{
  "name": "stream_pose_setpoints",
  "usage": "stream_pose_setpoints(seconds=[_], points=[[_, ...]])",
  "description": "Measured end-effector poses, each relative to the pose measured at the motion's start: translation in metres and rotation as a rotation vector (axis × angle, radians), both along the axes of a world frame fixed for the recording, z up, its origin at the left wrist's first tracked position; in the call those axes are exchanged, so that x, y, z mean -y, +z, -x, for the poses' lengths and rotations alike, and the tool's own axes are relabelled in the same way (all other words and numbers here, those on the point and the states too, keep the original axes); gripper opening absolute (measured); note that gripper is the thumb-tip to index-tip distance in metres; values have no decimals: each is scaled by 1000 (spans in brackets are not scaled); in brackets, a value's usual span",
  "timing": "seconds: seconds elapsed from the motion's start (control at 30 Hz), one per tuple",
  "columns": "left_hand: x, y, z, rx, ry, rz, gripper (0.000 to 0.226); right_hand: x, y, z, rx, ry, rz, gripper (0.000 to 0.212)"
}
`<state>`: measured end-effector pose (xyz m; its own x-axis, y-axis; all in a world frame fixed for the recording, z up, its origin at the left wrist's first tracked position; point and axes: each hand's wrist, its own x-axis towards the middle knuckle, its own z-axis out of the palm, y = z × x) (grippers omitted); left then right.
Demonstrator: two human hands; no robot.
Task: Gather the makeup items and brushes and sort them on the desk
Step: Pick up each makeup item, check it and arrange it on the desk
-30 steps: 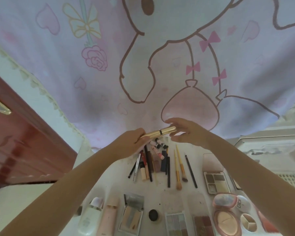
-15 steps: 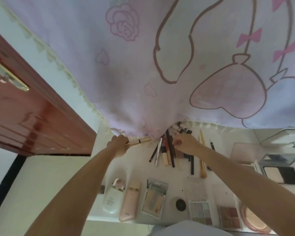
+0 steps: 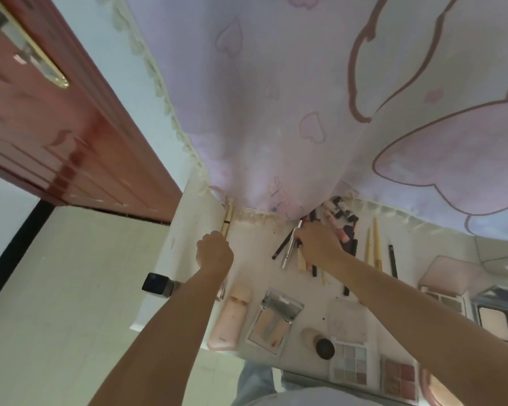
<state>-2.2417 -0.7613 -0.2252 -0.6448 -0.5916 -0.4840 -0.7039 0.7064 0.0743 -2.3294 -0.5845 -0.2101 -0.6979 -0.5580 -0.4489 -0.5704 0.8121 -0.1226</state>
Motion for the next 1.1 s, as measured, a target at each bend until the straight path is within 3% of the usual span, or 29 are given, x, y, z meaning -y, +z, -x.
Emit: stream_pose_setpoints(seconds=[0.33,0.67,0.83,0.97,1.1], points=[[10,-11,-7,6,111,31,31,31,2,18,-150,319,-182,33],[7,-15,-14,-9,93,52,39,31,-1,28,-152,438,-133,46],[6,-11,-15,-29,39,65,37,16,8,31,-144,503,-189,33],[6,-3,-15,-53,45,51,38,5,-1,35,-136,486,-117,28],[-3,12,-13,-217,-51,-17,43,-5,11,33,-69,367,70,25]])
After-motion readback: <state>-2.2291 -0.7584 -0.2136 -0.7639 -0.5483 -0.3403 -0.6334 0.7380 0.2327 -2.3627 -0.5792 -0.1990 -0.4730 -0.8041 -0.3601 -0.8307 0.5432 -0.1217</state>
